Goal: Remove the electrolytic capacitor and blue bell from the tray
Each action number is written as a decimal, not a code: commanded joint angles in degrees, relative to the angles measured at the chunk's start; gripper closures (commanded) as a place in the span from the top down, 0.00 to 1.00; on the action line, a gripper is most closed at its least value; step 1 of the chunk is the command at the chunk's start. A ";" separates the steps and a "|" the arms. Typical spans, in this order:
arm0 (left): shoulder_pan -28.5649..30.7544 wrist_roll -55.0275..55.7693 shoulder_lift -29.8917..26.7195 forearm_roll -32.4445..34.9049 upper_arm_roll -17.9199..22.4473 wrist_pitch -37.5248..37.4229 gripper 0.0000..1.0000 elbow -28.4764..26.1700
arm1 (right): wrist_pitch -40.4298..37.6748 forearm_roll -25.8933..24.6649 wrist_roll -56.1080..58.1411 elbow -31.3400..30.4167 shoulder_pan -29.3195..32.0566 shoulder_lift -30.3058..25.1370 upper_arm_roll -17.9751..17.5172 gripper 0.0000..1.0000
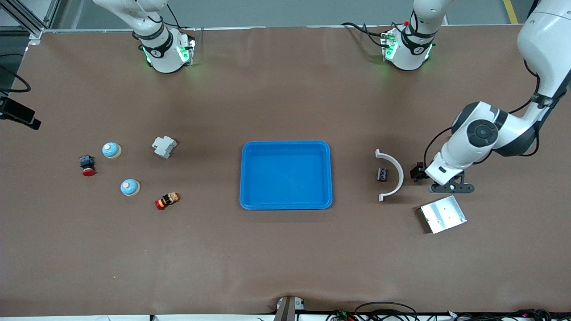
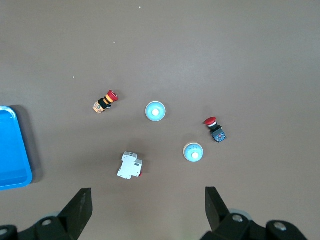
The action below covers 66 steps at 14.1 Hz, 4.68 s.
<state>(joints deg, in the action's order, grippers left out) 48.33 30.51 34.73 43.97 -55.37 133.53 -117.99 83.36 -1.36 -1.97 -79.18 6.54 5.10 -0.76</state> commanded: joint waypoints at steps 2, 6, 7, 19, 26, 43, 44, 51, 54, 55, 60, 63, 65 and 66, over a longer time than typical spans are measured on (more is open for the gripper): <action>0.36 -5.81 -0.63 -4.68 -1.58 -4.94 1.00 4.95 | 0.49 0.75 1.01 -1.67 1.02 -1.67 -0.38 1.00; 0.09 -6.77 -0.10 -5.73 -1.76 -5.56 1.00 8.29 | 0.23 0.75 1.01 -1.67 0.93 -1.76 -0.47 1.00; 0.18 -7.91 -0.37 -7.65 -2.19 -5.65 1.00 8.65 | 0.40 0.75 0.92 -1.67 0.85 -1.76 -0.47 1.00; -1.39 -8.71 -2.56 -10.40 -7.73 -17.92 1.00 16.45 | 0.14 0.75 0.92 -1.67 0.93 -1.76 -0.47 1.00; -21.16 -9.24 -6.42 -19.09 4.90 -33.51 1.00 34.31 | 0.49 0.75 0.92 -1.67 0.85 -1.67 -0.47 1.00; -58.17 -34.29 -29.19 -47.31 58.18 -37.47 1.00 30.89 | 0.40 0.75 0.92 -1.67 1.20 -1.67 -0.38 1.00; -58.09 -33.68 -29.89 -47.31 58.18 -37.64 1.00 30.71 | 0.40 0.75 0.92 -1.67 1.20 -1.67 -0.38 1.00; -55.73 -34.20 -33.50 -43.63 55.65 -39.23 1.00 28.95 | 0.40 0.75 1.01 -1.67 1.20 -1.67 -0.38 1.00; -54.40 -34.38 -33.15 -40.55 52.30 -38.88 1.00 28.95 | 0.49 0.75 0.92 -1.59 0.85 -1.76 -0.55 1.00; -54.49 -34.38 -33.15 -40.54 52.21 -38.79 1.00 28.95 | 0.49 0.75 0.92 -1.59 0.85 -1.76 -0.64 1.00; -54.58 -33.68 -33.15 -41.42 52.12 -38.61 1.00 29.21 | 0.49 0.57 0.92 -1.50 0.32 -1.76 -0.91 1.00; -54.75 -33.41 -32.71 -40.81 52.21 -37.30 1.00 29.31 | 0.05 0.04 0.83 -1.50 -0.82 -1.94 -0.91 1.00; -54.58 -33.50 -32.71 -40.81 52.21 -36.94 1.00 29.48 | -0.12 -0.13 0.74 -1.50 -1.61 -2.02 -0.82 1.00; -54.57 -33.41 -32.71 -40.81 52.21 -36.94 1.00 29.57 | -0.21 -0.13 0.74 -1.50 -1.61 -2.11 -0.82 1.00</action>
<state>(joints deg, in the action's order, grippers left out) -6.85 -3.11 2.68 2.31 -2.59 95.86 -87.96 83.35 -1.37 -1.58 -79.23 5.37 4.85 -1.75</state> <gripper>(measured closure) 0.000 0.000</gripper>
